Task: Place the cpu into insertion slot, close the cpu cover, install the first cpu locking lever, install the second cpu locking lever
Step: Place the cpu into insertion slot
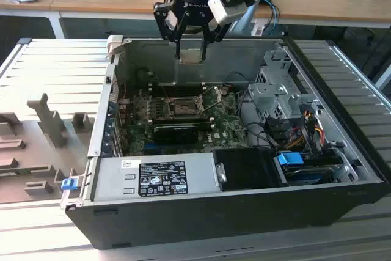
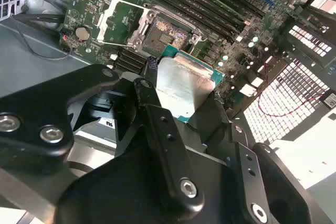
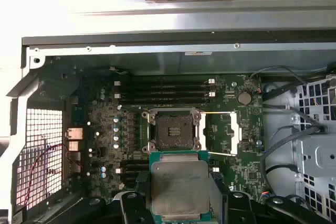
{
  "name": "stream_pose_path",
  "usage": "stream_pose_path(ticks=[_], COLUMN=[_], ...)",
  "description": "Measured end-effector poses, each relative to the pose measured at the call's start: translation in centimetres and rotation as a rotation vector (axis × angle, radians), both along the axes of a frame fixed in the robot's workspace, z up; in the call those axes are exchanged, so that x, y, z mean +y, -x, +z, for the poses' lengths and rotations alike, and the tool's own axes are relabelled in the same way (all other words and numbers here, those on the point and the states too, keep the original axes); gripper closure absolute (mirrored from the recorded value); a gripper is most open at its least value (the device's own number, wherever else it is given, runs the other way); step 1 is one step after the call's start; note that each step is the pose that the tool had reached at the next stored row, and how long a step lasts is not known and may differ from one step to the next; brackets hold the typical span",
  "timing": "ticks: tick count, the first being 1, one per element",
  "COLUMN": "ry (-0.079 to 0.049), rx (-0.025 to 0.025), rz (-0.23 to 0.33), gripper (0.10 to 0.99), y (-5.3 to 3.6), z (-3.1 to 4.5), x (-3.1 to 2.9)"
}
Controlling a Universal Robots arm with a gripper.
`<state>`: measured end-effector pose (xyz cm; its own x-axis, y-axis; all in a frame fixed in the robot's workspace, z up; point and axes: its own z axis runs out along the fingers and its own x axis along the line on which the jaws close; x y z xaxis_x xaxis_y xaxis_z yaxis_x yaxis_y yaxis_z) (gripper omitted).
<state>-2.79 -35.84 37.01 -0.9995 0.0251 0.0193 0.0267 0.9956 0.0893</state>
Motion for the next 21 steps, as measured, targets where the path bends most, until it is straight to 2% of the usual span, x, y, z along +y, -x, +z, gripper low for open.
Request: stream_pose_path(ticks=[8, 17, 21], ry=[0.0, 0.0, 0.0], rx=[0.0, 0.0, 0.0], rz=[-0.047, -0.05, -0.071], gripper=[0.553, 0.553, 0.553], y=[0.0, 0.0, 0.0], z=[0.0, -0.08, -0.08], x=[0.0, 0.0, 0.0])
